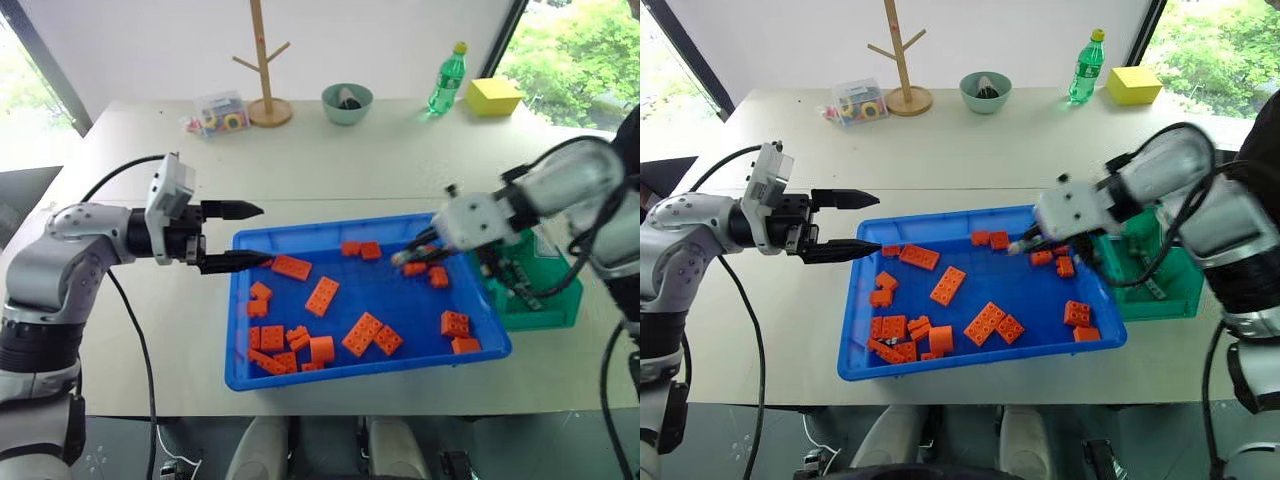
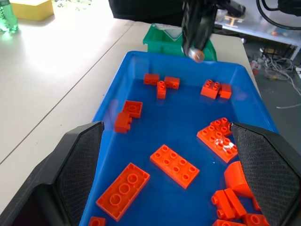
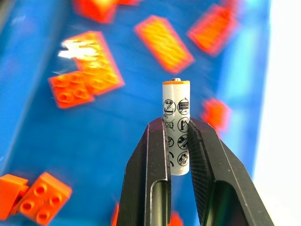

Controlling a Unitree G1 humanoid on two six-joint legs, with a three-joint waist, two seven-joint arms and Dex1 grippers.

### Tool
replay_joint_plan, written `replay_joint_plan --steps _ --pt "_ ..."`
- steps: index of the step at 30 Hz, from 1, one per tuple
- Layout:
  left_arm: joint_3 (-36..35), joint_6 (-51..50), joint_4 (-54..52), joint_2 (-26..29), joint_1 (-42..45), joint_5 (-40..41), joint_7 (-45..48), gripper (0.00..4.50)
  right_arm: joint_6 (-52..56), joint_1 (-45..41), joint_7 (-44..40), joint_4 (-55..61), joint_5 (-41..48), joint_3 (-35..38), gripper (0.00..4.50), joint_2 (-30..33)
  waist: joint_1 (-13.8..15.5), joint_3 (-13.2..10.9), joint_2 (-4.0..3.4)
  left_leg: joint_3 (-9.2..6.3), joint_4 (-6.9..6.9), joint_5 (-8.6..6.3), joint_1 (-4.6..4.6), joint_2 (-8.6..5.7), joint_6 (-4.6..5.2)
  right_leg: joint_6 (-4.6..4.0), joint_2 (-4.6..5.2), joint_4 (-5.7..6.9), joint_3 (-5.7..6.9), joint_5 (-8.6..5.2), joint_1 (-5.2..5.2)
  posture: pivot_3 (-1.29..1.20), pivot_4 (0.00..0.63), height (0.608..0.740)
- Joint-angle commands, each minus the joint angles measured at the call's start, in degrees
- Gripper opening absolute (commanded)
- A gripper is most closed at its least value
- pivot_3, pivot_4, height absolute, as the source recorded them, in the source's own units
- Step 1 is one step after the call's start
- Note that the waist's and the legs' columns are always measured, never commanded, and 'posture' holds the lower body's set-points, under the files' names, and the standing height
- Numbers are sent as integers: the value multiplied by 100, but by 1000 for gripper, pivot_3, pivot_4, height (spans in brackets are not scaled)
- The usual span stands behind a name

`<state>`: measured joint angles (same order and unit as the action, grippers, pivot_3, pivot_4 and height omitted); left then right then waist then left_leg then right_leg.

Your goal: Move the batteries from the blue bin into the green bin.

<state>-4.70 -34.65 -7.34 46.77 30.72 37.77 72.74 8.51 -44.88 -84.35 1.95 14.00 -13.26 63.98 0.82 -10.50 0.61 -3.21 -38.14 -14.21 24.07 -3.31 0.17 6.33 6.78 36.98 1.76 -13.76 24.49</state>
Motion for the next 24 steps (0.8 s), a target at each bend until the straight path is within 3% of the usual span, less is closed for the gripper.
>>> replay_joint_plan --steps 1,5,12,13,14,17,21,24 --pt "-41 3 -171 60 62 112 126 4500 -358 631 281 -312 -336 772 220 604 14 0 0 0 0 0 4 0 0 0 1 -1 2 0 0 0 150 703" --pt "23 39 -124 32 105 71 183 4500 -683 1336 672 -917 -656 1252 220 960 -30 -1 -2 9 -1 0 6 -2 1 0 3 -2 -1 0 3 0 150 703" --pt "108 102 -20 -15 217 20 218 4500 -1009 2077 1269 -1471 -1045 1575 220 980 -160 -7 -13 11 1 0 3 7 1 -1 1 5 -3 0 6 0 150 703" --pt "107 104 -21 -13 217 21 220 4500 -930 2123 1373 -1463 -1023 1619 1091 915 -164 -7 -13 13 0 0 3 7 1 -1 0 6 -5 0 6 0 150 703" --pt "101 105 -30 -7 209 25 222 4500 -873 2150 1471 -1448 -1011 1659 1329 862 -167 -7 -13 13 0 0 3 6 1 -1 -1 5 -5 0 6 0 150 703" --pt "72 111 -65 18 164 34 228 4500 -842 2194 1775 -1458 -1072 1769 2764 776 -157 -7 -14 12 0 1 2 7 1 -1 -1 8 -4 0 6 0 150 703" --pt "32 101 -114 53 98 52 225 4500 -494 2341 1803 -1329 -723 2123 2764 753 -135 -7 -15 12 -1 1 2 4 1 -1 -2 7 -4 0 5 0 150 703" --pt "-31 103 -169 119 -20 56 217 4500 841 2716 1499 -855 463 3231 2764 646 -113 -8 -15 10 -2 1 5 4 2 0 0 5 -3 0 3 0 150 703"
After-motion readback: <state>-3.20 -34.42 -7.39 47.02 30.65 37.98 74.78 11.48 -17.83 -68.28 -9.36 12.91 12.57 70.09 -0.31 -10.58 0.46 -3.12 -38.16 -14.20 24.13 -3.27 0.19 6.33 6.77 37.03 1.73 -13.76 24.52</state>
